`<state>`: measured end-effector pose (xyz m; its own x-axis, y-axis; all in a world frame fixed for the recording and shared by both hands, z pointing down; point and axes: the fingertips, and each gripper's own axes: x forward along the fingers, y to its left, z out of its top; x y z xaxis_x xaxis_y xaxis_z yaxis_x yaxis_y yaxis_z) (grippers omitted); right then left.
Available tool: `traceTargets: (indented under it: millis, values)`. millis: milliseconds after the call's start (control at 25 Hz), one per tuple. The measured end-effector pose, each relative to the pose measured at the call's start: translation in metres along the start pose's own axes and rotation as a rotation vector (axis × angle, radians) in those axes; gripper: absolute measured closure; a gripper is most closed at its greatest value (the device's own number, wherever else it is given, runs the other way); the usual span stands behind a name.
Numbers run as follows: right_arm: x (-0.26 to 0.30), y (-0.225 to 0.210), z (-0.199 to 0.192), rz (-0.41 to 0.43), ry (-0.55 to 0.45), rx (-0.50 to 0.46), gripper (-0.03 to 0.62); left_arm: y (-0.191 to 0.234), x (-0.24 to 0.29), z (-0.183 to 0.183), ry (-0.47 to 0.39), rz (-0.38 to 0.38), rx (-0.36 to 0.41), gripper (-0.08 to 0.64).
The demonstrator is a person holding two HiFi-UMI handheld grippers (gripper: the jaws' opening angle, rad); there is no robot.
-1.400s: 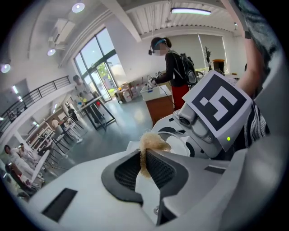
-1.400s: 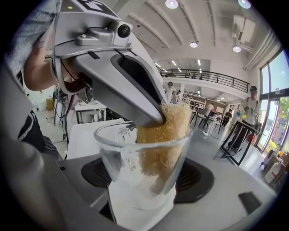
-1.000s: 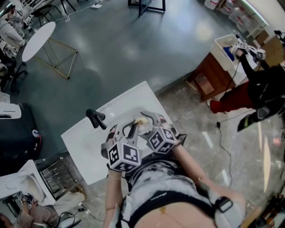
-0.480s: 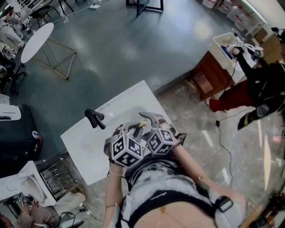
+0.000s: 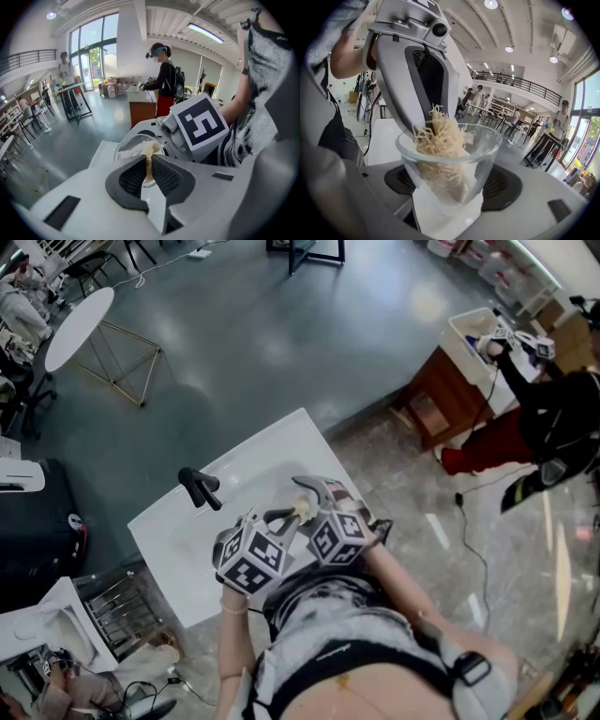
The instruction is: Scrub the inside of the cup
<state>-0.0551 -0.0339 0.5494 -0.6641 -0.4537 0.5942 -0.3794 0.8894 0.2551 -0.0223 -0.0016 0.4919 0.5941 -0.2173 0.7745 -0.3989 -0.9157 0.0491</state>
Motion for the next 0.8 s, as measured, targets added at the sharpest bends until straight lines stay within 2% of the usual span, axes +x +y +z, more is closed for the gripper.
traceTargets:
  millis: [120,320,520,680,800]
  values:
    - [0.000,-0.001,-0.003,-0.002,0.007,0.002,0.199,0.001,-0.006,0.003,-0.033,-0.009,-0.022,0.518]
    - [0.000,-0.006,-0.003,-0.011,-0.003,0.022,0.199,0.010,-0.016,0.006,-0.082,0.028,-0.035,0.518]
    - [-0.001,-0.004,0.001,-0.005,-0.013,0.024,0.199,0.014,-0.008,0.006,-0.043,0.080,-0.007,0.517]
    - [-0.001,0.001,0.006,0.008,-0.025,0.024,0.199,0.014,0.007,0.000,0.014,0.091,0.025,0.517]
    - [0.000,0.000,0.006,0.006,-0.019,0.020,0.199,0.015,0.009,0.000,0.018,0.093,0.029,0.517]
